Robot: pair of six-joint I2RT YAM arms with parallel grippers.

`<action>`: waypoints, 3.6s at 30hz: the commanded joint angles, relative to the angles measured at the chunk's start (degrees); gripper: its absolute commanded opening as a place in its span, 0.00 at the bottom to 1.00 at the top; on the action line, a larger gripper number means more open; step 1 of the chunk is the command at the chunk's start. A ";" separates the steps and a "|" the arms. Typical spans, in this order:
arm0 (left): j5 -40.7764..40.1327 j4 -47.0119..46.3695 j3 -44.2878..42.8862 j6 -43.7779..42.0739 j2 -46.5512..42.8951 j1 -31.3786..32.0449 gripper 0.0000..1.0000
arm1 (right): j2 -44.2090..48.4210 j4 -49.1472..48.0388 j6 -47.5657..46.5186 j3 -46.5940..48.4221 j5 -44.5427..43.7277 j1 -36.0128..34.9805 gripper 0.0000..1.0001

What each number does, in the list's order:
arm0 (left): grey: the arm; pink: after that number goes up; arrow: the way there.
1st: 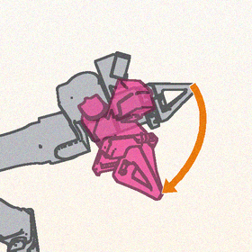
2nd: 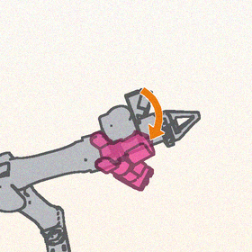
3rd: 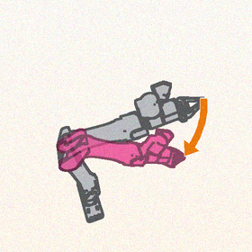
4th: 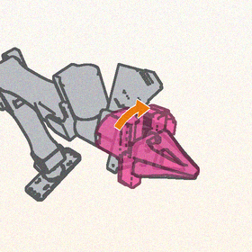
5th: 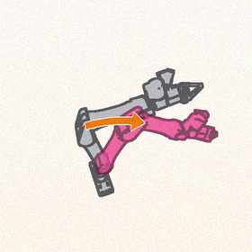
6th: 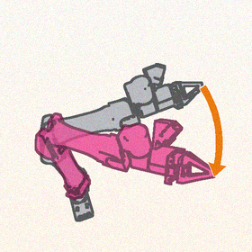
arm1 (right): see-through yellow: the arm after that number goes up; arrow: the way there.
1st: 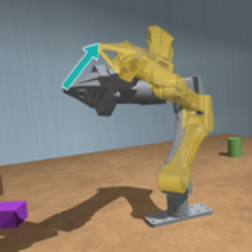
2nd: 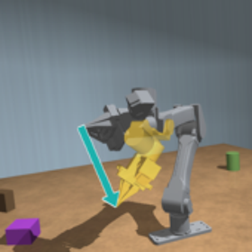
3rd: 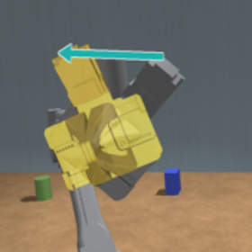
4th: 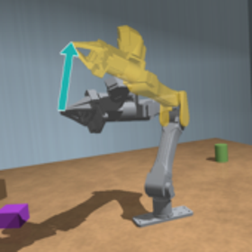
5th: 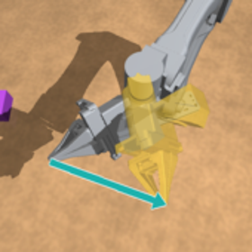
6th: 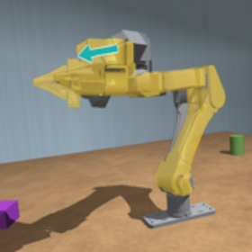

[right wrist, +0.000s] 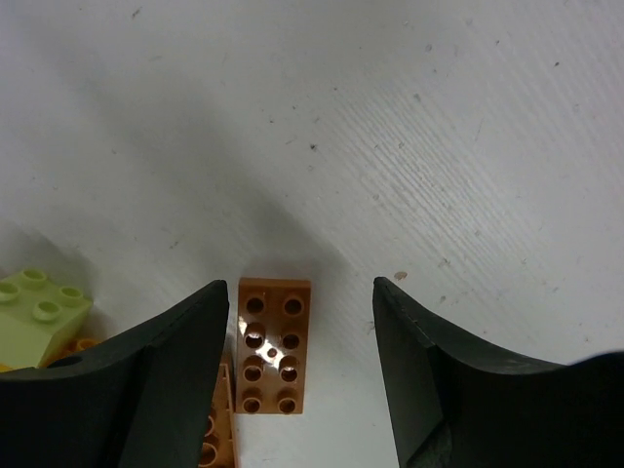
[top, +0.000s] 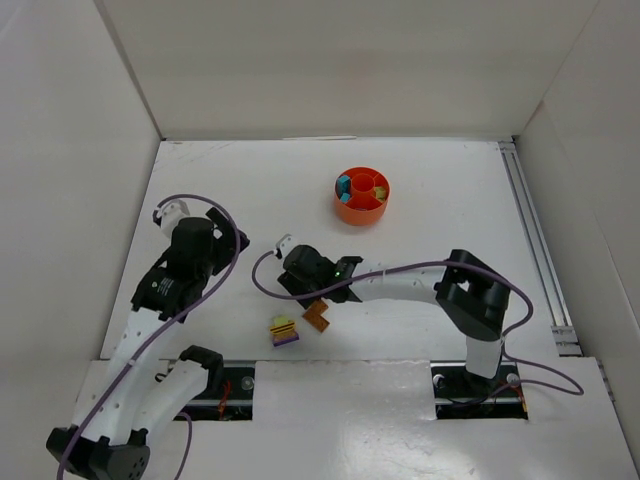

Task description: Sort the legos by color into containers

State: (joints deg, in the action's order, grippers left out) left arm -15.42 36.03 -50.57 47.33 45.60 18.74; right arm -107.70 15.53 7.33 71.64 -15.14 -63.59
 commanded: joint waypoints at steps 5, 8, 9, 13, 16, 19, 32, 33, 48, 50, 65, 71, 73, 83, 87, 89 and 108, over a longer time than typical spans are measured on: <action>0.39 2.11 1.79 0.83 -6.75 -0.11 0.99 | -0.41 -1.47 5.50 -0.18 -2.35 -2.06 0.66; 0.39 2.64 1.79 0.83 -7.37 -0.11 0.99 | -0.93 -1.47 6.28 -0.71 -2.35 -2.68 0.66; 0.39 3.16 1.79 0.83 -7.37 -0.11 0.99 | -0.93 -1.47 6.29 -1.23 -2.35 -2.68 0.66; 0.39 3.17 1.79 0.31 -7.37 -0.11 0.99 | -2.07 -1.47 6.91 -2.47 -2.88 -3.20 0.66; 0.39 3.70 1.79 0.31 -7.37 -0.11 0.99 | -3.30 -0.07 7.43 -2.47 -2.88 -3.20 0.62; 0.39 3.70 1.79 0.31 -7.37 -0.11 0.99 | -3.31 0.47 9.45 -3.86 -3.41 -3.20 0.50; 2.67 -0.87 2.84 -0.75 -5.10 -0.11 0.99 | 4.24 -2.51 -1.60 -0.90 -9.39 -1.63 0.23; 3.72 -2.35 3.36 -1.53 -4.56 -0.11 0.99 | 4.95 -3.13 -3.10 -0.88 -9.39 -0.84 0.22; 12.34 -14.41 -3.21 -12.78 9.23 -0.72 0.99 | 12.78 -27.11 -26.22 2.28 25.13 28.24 0.22; 14.18 -16.33 -3.92 -14.71 11.52 -0.72 0.99 | 10.76 -29.40 -26.84 4.03 29.18 31.85 0.23; 16.04 -17.05 -7.96 -16.48 19.00 -1.25 0.99 | 0.47 -40.13 -27.99 8.78 46.07 40.56 0.27; 15.51 -17.05 -8.50 -16.48 20.05 -1.25 0.99 | -2.33 -40.75 -27.99 8.78 47.91 41.71 0.27; 15.51 -17.05 -8.50 -16.48 20.58 -1.25 0.99 | -2.34 -41.28 -27.99 8.00 47.92 42.32 0.27; 16.04 -17.05 -9.11 -15.95 22.86 -1.25 0.99 | -4.45 -41.81 -28.60 7.47 48.45 43.99 0.33; 16.04 -17.66 -9.11 -14.82 23.39 -1.25 0.99 | -5.06 -42.34 -28.60 7.47 48.45 43.99 0.35; 16.04 -17.66 -9.11 -14.81 23.39 -1.25 0.99 | -5.06 -42.86 -28.60 6.85 47.92 43.99 0.39; 16.04 -16.61 -8.06 -14.81 20.76 -1.25 0.99 | 0.56 -46.82 -26.49 -0.62 48.98 44.00 0.56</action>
State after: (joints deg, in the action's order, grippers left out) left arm 0.38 19.94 -57.17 32.25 68.77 17.87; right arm -110.52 -27.57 -19.70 71.68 32.40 -19.46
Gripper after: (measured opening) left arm 0.990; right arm 0.546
